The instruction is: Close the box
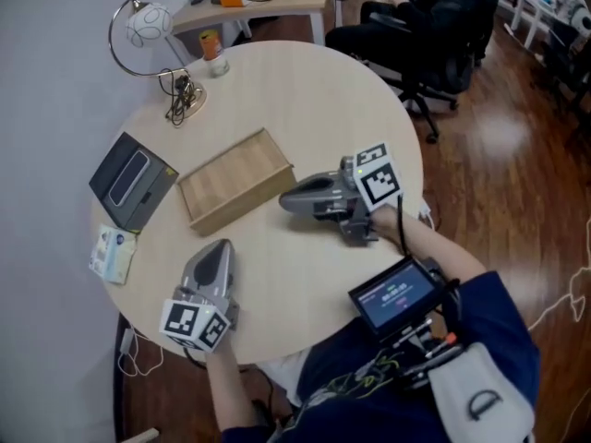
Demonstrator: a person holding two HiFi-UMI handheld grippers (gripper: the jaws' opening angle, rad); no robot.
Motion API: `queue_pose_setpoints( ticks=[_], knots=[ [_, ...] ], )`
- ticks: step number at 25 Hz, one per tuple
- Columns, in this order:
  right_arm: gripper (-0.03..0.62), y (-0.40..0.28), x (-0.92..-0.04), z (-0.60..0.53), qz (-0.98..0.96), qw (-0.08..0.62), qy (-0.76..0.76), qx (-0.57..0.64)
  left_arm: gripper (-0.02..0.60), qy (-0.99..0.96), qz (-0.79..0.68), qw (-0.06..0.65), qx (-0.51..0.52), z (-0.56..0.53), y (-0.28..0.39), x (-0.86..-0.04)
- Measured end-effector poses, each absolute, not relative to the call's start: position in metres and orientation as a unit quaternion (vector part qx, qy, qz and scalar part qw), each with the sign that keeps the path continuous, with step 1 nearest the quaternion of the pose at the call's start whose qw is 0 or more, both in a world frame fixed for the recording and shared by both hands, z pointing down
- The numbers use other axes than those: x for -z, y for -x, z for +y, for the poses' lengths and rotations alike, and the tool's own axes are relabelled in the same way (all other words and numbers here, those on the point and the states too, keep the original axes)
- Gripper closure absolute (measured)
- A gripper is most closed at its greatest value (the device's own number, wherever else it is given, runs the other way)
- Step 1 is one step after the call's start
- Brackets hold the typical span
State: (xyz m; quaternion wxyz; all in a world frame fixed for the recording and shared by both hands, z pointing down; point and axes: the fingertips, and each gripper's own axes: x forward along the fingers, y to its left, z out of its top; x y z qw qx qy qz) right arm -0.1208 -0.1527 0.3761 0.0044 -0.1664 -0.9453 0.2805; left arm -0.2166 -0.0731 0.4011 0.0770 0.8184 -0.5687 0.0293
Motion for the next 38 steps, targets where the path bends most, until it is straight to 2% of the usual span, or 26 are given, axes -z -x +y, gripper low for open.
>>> queue_pose_setpoints(
  ticks=[1,4,5,10,17,21,38],
  knots=[
    [0.591,0.128,-0.382,-0.140,-0.956,0.025,0.165,-0.243,0.578,-0.832,-0.549,0.069,-0.040,-0.075,0.198,-0.402],
    [0.591,0.149,-0.409,-0.102,-0.982,0.115,0.144,-0.032,0.578,-0.865,-0.495,0.066,-0.048,-0.074,0.156,-0.405],
    [0.591,0.154,-0.413,-0.091,-0.980,0.125,0.153,-0.009,0.578,-0.870,-0.487,0.067,-0.048,-0.073,0.150,-0.406],
    [0.591,0.151,-0.410,-0.083,-0.982,0.089,0.167,-0.012,0.578,-0.833,-0.546,0.071,-0.047,-0.072,0.176,-0.409],
    [0.591,0.143,-0.412,-0.096,-0.984,0.112,0.138,0.020,0.578,-0.823,-0.560,0.077,-0.045,-0.072,0.192,-0.411],
    [0.591,0.148,-0.414,-0.095,-0.985,0.097,0.143,-0.029,0.580,-0.819,-0.566,0.083,-0.055,-0.063,0.194,-0.407],
    [0.591,0.139,-0.411,-0.094,-0.984,0.088,0.152,-0.014,0.580,-0.820,-0.565,0.072,-0.045,-0.066,0.190,-0.406]
  ],
)
